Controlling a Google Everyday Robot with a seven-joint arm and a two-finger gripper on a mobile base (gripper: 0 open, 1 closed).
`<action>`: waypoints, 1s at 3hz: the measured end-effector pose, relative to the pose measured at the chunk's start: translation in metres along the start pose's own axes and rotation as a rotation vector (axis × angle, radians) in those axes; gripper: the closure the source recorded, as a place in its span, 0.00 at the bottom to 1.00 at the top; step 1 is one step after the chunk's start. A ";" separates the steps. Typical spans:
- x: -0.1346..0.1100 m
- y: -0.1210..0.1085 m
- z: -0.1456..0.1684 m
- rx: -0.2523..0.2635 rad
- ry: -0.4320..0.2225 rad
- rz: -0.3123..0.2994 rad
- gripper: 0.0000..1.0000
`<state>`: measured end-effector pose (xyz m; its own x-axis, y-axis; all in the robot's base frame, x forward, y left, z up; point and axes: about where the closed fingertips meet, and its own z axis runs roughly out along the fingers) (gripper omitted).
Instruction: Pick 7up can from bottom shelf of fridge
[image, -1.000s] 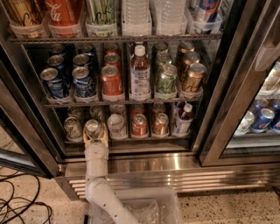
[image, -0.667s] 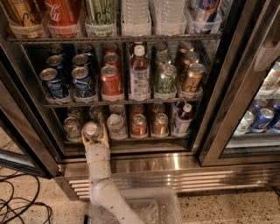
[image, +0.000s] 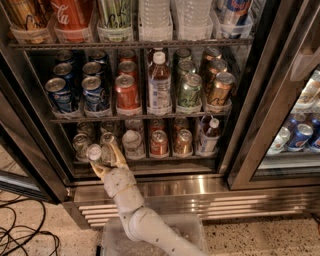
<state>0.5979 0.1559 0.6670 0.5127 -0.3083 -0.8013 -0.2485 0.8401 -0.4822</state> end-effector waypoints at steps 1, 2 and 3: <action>0.011 0.024 -0.035 -0.182 0.029 -0.024 1.00; 0.027 0.061 -0.069 -0.433 0.076 0.109 1.00; 0.014 0.068 -0.074 -0.532 0.083 0.193 1.00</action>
Offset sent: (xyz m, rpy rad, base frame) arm -0.1114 0.0091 0.0091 -0.1167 0.7469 0.9603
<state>0.5273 0.1754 0.5969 0.3560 -0.2232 -0.9074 -0.7218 0.5511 -0.4187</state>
